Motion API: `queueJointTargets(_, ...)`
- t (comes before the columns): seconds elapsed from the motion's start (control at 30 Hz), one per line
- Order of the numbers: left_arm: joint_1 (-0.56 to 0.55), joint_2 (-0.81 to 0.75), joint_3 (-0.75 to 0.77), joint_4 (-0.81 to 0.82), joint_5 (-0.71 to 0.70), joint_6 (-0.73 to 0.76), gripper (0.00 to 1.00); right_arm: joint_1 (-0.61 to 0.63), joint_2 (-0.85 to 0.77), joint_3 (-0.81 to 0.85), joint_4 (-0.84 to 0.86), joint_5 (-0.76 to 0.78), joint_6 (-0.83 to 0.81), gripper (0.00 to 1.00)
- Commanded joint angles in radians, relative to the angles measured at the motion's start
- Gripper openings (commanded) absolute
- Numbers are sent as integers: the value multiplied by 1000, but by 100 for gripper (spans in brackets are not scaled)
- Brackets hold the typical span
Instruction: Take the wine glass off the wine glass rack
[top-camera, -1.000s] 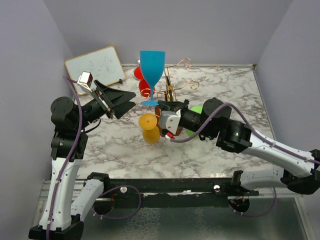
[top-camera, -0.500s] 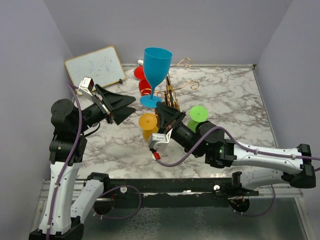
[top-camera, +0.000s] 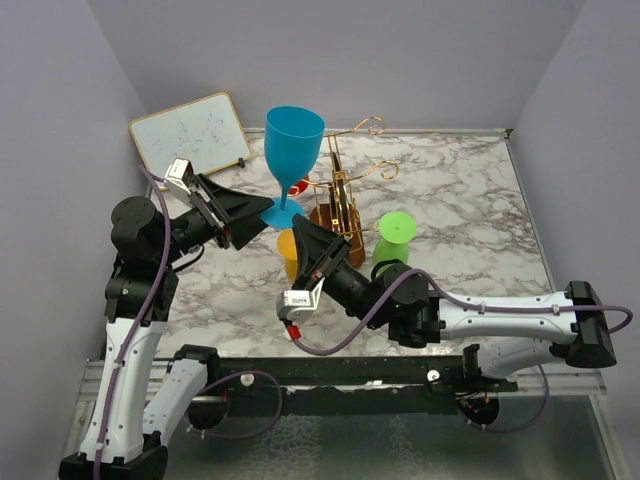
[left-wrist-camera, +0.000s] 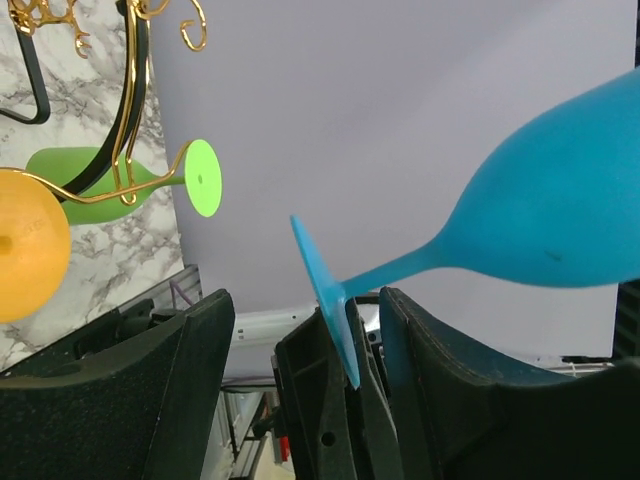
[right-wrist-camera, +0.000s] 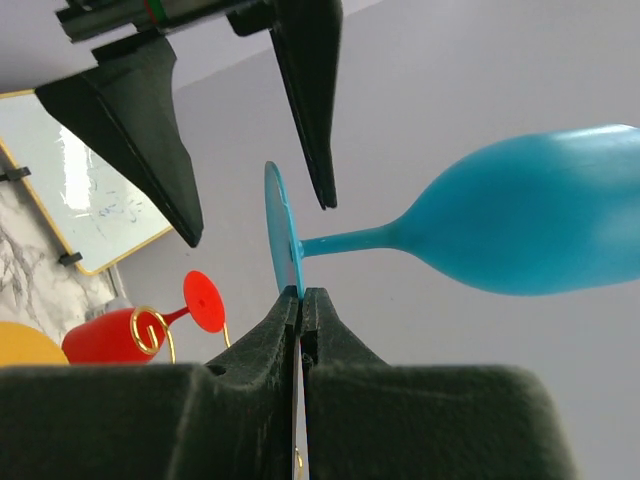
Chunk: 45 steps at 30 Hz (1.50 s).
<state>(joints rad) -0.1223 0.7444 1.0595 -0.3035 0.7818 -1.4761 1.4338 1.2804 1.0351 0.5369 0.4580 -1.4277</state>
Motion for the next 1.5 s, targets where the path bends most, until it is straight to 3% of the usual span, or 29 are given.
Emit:
queueJointTargets(0.0, -5, -11, -16, 24, 1, -18, 58, 25, 18, -13, 101, 16, -37, 1)
queueJointTargets(0.07, -5, -12, -25, 32, 2, -18, 49, 33, 24, -16, 105, 21, -36, 1)
queueJointTargets(0.3, -5, -16, -54, 56, 21, -18, 0, 52, 36, -29, 131, 44, -31, 1)
queueJointTargets(0.37, -5, -23, -63, 55, 17, -17, 0, 55, 26, -38, 138, 70, -20, 3)
queueJointTargets(0.47, -5, -37, -83, 70, 4, -11, 0, 60, -14, -57, 116, 120, 35, 25)
queueJointTargets(0.57, -5, -53, -110, 97, -24, -5, 0, 72, -94, -90, 46, 173, 119, 38)
queueJointTargets(0.77, -5, -87, -169, 150, -96, 23, 0, 81, -298, -54, -358, 275, 474, 41)
queueJointTargets(0.9, -5, -106, -165, 125, -155, 157, 0, 80, -376, 73, -676, 348, 799, 44)
queueJointTargets(1.07, -5, -154, -177, 66, -221, 304, 0, 80, -302, 337, -954, 466, 1092, 46)
queueJointTargets(1.2, -5, -182, -176, 3, -254, 380, 0, 61, -162, 551, -976, 546, 1055, 46)
queueJointTargets(1.33, -5, -197, -160, -51, -281, 422, 0, -138, -53, 725, -927, 421, 1011, 46)
queueJointTargets(1.47, -5, -201, -134, -101, -304, 459, 0, -463, 143, 969, -1129, 155, 1161, 47)
